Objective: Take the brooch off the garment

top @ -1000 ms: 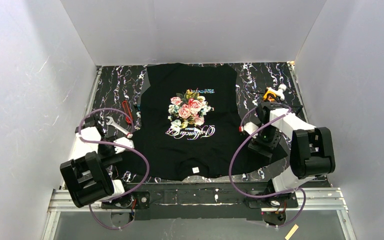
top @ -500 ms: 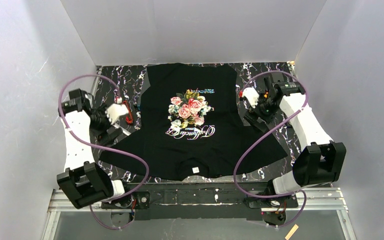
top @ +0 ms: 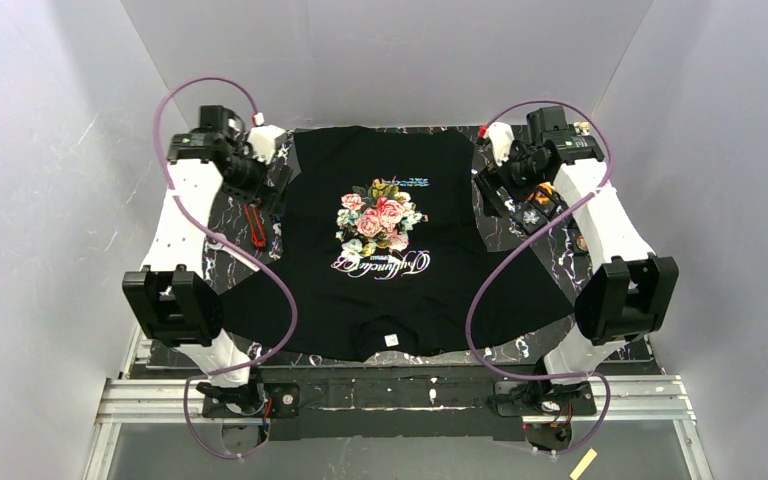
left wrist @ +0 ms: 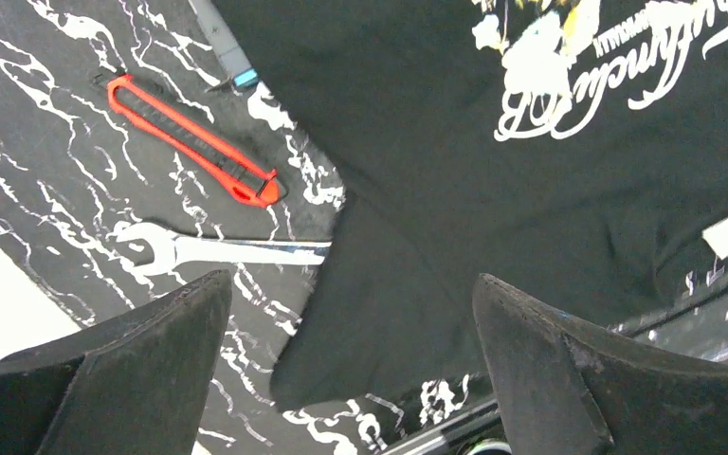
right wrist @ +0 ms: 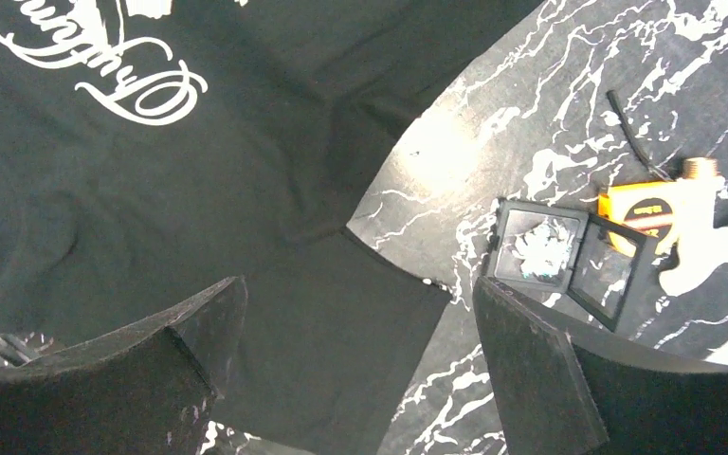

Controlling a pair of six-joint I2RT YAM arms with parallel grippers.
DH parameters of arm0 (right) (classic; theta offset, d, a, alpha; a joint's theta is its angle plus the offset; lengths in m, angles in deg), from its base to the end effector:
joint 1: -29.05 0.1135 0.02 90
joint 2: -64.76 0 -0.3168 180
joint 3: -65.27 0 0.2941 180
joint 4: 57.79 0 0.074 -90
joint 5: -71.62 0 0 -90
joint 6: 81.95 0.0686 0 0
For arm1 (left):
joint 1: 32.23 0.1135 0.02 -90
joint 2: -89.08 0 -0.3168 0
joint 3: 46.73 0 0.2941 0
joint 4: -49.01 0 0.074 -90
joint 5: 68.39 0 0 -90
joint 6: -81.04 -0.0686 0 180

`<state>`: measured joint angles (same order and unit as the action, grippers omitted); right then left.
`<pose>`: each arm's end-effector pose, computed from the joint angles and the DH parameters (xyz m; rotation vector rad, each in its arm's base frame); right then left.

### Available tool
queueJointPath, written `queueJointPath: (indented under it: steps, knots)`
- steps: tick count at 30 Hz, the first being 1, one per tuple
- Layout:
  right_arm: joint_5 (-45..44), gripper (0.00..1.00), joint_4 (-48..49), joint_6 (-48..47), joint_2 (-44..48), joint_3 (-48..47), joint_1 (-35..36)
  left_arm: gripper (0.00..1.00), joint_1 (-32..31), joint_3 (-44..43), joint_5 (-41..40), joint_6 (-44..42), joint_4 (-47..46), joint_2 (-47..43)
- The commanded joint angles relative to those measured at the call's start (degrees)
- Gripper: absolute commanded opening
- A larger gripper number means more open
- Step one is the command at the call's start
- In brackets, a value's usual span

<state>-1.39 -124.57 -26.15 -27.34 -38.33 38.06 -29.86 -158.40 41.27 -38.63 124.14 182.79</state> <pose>0.3913 0.0823 0.3740 -1.0219 2.2655 0.1927 0.3960 -0.0067 0.4039 0.7120 2.3925 -0.2125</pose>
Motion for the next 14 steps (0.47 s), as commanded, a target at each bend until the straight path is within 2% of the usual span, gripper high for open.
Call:
queueJointPath:
  steps: [1, 7, 14]
  knots:
    - [0.98, 0.98, 5.43, 5.14, -2.71, 1.50, 0.26, 0.98, -7.71, 3.86, -12.10, 14.81, -6.74, -0.11]
    - [0.54, 0.98, 9.51, 5.97, -1.15, 8.59, 1.59, 0.98, -10.34, 6.24, -12.81, 18.62, -7.64, 1.96]
    - [-0.38, 0.98, 10.57, 6.09, 0.72, 11.42, 2.56, 0.98, -11.25, 6.82, -14.03, 20.42, -8.05, 1.57]
